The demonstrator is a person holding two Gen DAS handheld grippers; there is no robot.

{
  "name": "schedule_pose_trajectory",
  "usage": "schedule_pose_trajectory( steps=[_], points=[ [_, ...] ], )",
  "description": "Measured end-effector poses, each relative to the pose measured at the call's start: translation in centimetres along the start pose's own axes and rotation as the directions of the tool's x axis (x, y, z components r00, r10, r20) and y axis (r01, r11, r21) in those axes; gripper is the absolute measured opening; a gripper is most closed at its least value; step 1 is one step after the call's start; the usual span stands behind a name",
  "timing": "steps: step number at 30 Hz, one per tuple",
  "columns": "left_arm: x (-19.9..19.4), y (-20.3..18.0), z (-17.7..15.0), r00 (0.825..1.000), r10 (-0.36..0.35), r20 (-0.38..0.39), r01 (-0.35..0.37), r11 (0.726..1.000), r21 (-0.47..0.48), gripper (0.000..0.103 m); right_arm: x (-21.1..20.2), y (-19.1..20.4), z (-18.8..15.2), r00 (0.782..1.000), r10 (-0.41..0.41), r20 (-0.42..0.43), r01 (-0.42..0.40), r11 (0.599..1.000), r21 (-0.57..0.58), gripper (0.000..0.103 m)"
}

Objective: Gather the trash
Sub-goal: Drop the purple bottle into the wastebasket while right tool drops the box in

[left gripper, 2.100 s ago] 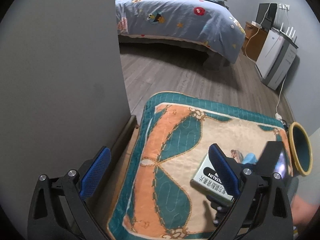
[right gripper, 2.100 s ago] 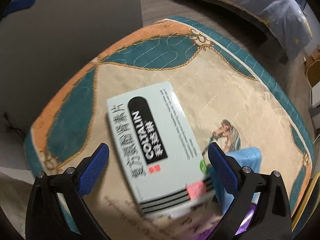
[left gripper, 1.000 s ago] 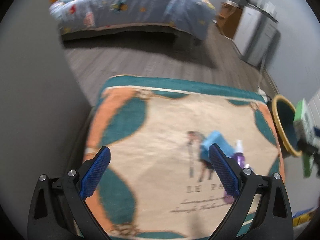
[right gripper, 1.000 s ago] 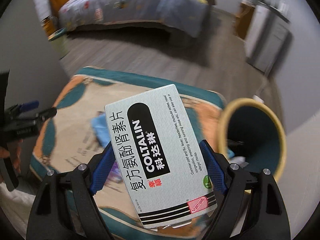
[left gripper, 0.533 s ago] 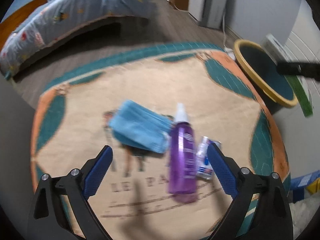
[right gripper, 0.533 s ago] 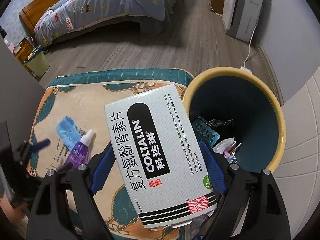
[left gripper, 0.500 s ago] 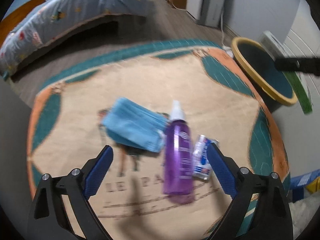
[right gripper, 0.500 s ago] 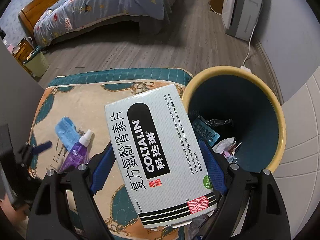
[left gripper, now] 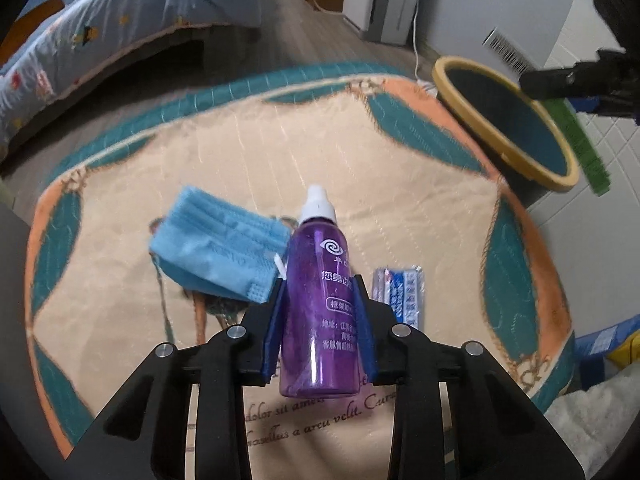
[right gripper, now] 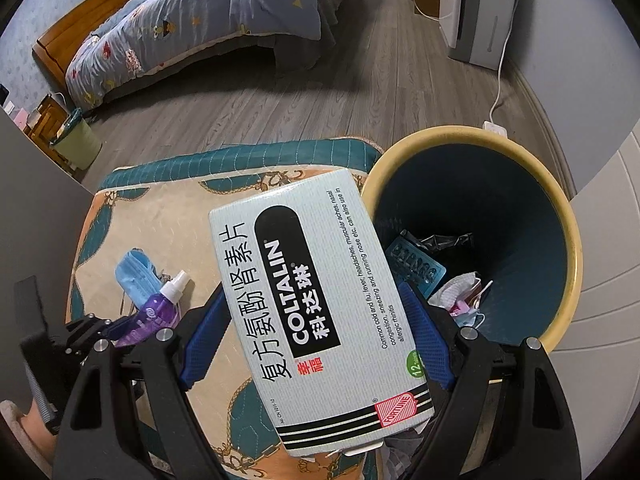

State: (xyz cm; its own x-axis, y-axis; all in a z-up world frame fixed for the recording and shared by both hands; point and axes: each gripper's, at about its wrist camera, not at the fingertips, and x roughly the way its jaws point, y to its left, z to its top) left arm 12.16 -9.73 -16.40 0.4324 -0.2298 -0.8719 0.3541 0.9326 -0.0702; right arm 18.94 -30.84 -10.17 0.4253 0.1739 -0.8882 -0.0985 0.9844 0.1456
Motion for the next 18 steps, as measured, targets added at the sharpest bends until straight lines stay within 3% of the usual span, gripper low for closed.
schedule_pose_trajectory(
  steps=[9,13,18],
  points=[
    [-4.8,-1.8,2.5,0.990,-0.021,0.139,0.015,0.999,0.044,0.033,-2.7,-0.5,1.1,0.997,-0.024,0.074,0.025,1.000,-0.011,0.081],
    [-6.4,-3.1,4.6,0.981,-0.040,0.189,0.028,0.998,0.064,0.033,-4.7,-2.6,2.0,0.992,-0.033,0.125,0.028,0.999,0.042,0.081],
    [-6.4,-4.9,7.4,0.978,-0.074,0.195,0.057,0.994,0.090,0.033,-5.6,-6.5,2.3,0.987,-0.071,0.142,0.055,0.992,0.116,0.081]
  ],
)
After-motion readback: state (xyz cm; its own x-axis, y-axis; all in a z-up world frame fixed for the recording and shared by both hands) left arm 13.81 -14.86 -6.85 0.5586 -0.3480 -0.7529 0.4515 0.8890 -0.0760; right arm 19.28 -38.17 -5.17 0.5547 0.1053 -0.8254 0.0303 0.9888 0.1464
